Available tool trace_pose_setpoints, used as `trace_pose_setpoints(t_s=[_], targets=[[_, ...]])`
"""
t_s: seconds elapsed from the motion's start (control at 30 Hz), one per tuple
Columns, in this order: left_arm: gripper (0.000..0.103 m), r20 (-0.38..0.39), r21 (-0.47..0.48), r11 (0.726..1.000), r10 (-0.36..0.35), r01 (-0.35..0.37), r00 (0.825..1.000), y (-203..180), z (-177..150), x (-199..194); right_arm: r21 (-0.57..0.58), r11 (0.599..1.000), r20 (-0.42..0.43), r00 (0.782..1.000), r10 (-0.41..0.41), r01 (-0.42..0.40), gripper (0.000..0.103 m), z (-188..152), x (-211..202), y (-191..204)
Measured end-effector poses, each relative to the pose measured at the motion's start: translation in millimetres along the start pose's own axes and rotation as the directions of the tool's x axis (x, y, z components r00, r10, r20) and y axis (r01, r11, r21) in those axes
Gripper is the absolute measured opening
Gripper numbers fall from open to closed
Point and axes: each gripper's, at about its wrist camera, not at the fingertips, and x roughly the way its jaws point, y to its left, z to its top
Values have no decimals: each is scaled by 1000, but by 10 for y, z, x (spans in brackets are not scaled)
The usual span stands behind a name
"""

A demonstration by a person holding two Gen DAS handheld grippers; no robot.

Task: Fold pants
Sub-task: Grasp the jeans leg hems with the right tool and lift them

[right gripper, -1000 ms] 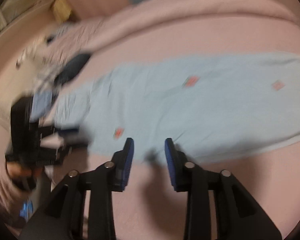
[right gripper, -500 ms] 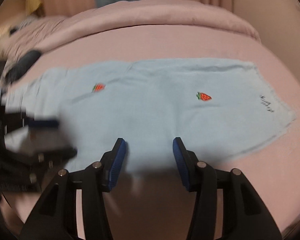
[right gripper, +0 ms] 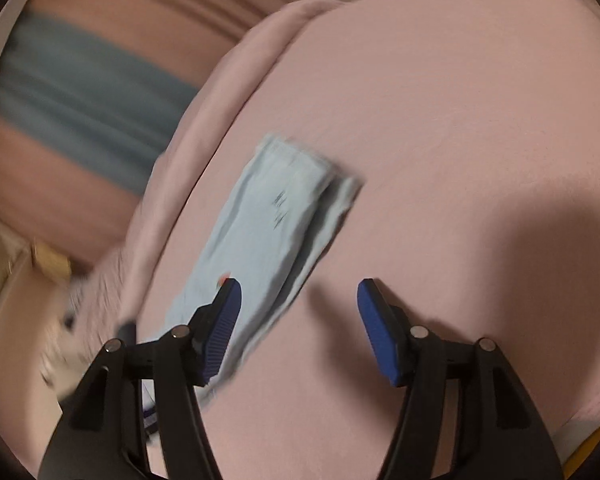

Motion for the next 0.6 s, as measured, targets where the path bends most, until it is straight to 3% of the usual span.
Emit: trace_pose_setpoints(t_s=[0.07, 0.17, 0.3, 0.33, 0.4, 0.47, 0.5, 0.6], targets=[[70, -7, -6, 1000, -4, 4, 1000, 11, 31, 61, 24, 999, -14, 1000, 25, -25, 57, 73, 144, 20], [70, -36, -34, 999, -9, 8, 999, 108, 24, 176, 35, 999, -21, 1000, -7, 8, 45, 232, 293, 30], [70, -36, -12, 1000, -4, 3, 999, 84, 2, 195, 133, 991, -16, 1000, 23, -21, 11, 360, 413, -91], [70, -39, -1, 1000, 0, 0, 999, 75, -1, 198, 145, 989, -19, 999, 34, -30, 8, 349, 404, -94], [70, -41, 2, 1000, -1, 1, 999, 48, 32, 261, 96, 994, 19, 998, 53, -55, 6, 300, 303, -18], [70, -46, -15, 1000, -11, 10, 999, 64, 58, 273, 28, 1000, 29, 1000, 4, -5, 6, 228, 281, 34], [70, -47, -22, 1000, -17, 16, 999, 88, 52, 259, 54, 998, 5, 1000, -18, 17, 1, 229, 360, -38], [70, -46, -66, 996, -58, 55, 997, 198, 39, 187, 82, 996, -1, 1000, -26, 26, 0, 306, 377, -138]])
